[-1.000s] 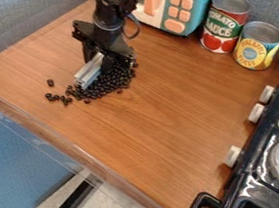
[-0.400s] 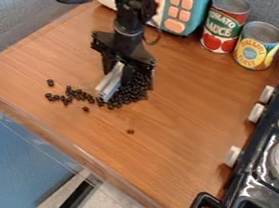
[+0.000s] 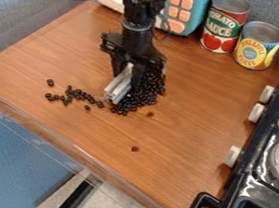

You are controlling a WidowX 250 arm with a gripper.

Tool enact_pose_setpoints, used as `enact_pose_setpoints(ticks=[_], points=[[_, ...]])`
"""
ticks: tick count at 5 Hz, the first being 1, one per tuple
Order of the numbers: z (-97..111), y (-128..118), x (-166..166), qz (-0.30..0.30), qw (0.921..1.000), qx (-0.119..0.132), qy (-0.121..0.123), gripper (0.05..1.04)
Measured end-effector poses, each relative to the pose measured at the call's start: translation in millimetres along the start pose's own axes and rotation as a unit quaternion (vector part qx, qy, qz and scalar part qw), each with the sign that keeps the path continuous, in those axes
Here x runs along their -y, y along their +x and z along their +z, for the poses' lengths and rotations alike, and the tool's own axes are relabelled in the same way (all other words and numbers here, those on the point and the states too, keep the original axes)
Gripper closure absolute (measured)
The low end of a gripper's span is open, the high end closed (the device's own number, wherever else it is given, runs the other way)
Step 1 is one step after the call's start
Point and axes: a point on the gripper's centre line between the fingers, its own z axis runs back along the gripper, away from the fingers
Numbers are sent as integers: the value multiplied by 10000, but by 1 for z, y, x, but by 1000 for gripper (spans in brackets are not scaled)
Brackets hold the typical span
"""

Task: Sweep into pile

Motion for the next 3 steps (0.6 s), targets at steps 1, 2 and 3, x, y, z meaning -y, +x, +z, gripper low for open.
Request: enact_pose_setpoints(ticks=[1, 2, 3], points=[[24, 10, -29, 228, 9995, 174, -127, 698], [47, 16, -56, 266, 9984, 428, -271, 698], [50, 13, -89, 239, 9977, 567, -266, 698]])
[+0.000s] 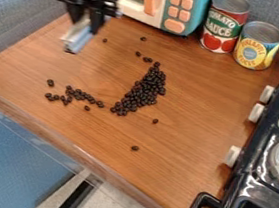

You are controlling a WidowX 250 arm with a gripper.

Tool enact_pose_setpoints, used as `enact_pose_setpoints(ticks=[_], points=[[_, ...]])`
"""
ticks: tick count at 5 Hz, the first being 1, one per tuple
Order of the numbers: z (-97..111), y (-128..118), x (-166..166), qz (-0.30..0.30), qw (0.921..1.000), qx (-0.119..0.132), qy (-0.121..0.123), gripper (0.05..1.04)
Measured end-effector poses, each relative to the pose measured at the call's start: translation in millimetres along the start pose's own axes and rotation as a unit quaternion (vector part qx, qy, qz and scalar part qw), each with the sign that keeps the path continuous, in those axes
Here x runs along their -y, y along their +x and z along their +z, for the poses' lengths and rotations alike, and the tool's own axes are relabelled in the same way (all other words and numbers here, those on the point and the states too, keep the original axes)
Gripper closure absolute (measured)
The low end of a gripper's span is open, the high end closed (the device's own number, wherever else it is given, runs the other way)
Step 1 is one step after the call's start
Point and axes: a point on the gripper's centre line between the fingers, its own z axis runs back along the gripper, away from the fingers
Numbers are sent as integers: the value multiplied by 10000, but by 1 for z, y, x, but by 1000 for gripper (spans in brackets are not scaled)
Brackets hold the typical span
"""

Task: Sweep into pile

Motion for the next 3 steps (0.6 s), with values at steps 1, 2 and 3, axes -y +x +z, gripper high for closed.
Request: enact_pose_setpoints(ticks=[1, 2, 3], points=[[1, -4, -24, -85, 9999, 64, 70, 698], [-4, -12, -44, -101, 9997, 144, 153, 698], [-21, -28, -57, -33, 9998, 23, 216, 698]])
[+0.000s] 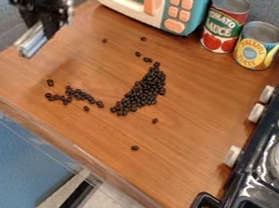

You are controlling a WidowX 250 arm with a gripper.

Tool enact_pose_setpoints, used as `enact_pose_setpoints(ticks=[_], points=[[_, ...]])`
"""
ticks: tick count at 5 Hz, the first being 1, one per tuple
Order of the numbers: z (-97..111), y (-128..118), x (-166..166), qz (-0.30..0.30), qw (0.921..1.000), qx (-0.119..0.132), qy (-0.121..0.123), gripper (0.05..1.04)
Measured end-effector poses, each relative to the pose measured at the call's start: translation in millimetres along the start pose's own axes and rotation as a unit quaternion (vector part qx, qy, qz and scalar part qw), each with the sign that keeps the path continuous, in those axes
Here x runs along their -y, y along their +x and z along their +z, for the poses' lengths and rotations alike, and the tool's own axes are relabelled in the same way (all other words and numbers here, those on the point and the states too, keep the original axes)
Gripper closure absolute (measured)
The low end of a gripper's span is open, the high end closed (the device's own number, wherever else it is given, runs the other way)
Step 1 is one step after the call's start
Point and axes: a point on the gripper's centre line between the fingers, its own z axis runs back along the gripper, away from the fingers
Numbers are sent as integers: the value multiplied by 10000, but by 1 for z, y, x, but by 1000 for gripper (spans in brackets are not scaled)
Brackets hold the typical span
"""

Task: Sweep into pile

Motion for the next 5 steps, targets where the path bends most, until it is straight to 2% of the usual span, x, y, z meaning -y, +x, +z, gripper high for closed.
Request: enact_pose_setpoints(ticks=[1, 3, 5], points=[[-10, -10, -3, 8, 9999, -141, 96, 698], [-25, -36, -10, 156, 9988, -459, 50, 699], [-25, -52, -2, 344, 9979, -555, 16, 699]])
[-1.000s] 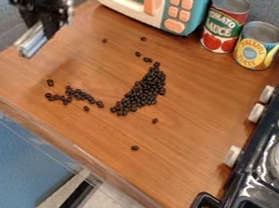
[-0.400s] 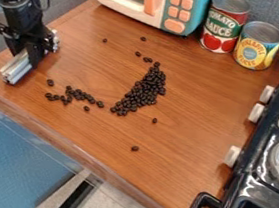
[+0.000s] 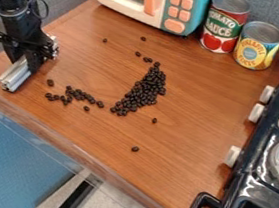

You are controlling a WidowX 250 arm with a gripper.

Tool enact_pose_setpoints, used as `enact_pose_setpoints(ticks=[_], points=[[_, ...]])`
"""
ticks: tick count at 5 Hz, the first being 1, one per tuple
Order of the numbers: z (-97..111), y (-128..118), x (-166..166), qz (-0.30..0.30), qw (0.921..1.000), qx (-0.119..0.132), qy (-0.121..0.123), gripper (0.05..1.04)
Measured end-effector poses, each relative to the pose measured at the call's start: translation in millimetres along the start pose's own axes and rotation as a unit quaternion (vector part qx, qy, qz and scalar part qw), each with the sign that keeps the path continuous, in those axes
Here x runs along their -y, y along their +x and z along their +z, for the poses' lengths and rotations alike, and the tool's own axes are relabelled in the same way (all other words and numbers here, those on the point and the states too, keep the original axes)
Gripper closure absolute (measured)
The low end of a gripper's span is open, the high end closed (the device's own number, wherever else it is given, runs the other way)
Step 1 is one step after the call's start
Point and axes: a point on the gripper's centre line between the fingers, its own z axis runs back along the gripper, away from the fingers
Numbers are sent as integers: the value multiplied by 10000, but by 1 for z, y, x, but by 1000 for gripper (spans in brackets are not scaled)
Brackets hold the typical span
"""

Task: Sweep into pile

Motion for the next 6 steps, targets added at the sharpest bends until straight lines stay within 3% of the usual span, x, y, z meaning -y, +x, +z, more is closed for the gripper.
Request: enact_pose_setpoints(ticks=[4, 6], points=[[-3, 14, 40, 575, 9982, 13, 157, 699], [-4, 7, 68, 349, 9993, 28, 91, 700]])
